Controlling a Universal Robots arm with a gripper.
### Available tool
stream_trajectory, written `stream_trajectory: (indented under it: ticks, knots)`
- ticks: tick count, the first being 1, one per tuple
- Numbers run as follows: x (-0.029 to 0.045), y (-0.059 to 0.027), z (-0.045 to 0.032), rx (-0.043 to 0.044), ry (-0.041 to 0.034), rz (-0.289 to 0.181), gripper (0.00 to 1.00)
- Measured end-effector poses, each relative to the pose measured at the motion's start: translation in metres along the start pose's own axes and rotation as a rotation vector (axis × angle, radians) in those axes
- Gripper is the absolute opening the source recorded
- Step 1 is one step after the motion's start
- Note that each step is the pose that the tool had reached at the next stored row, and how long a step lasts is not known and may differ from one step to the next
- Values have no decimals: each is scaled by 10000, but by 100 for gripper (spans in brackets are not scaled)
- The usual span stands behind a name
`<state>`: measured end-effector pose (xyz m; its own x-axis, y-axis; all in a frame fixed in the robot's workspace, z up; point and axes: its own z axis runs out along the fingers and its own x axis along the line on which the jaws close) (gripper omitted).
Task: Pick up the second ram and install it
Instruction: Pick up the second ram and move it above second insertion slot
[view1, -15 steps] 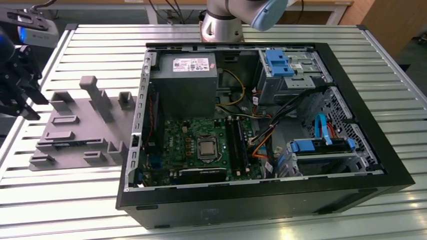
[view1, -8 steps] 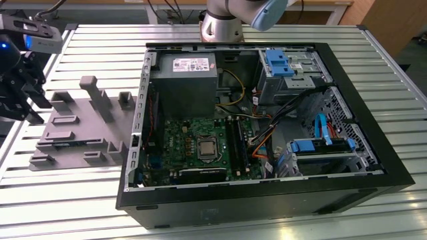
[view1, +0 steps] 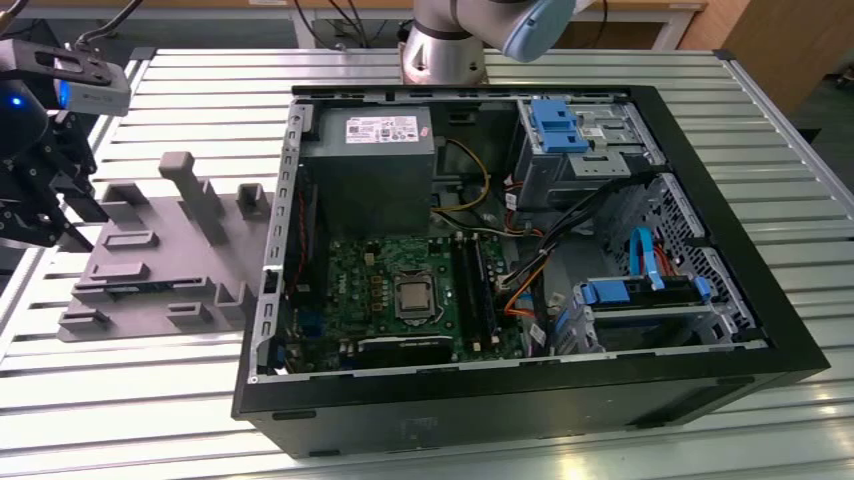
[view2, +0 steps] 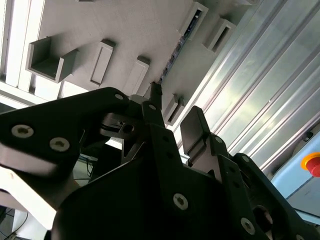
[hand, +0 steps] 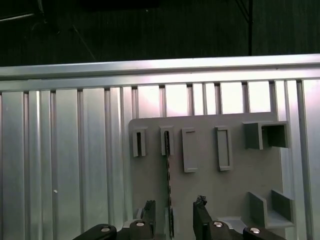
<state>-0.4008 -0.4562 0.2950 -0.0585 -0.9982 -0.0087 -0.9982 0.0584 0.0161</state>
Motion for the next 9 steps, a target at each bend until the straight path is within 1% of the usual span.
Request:
stream_trajectory:
  ticks: [7, 9]
  knots:
    - [0, 0, 5, 2, -2, 0, 43]
    - [0, -1, 15, 4, -1, 0, 44]
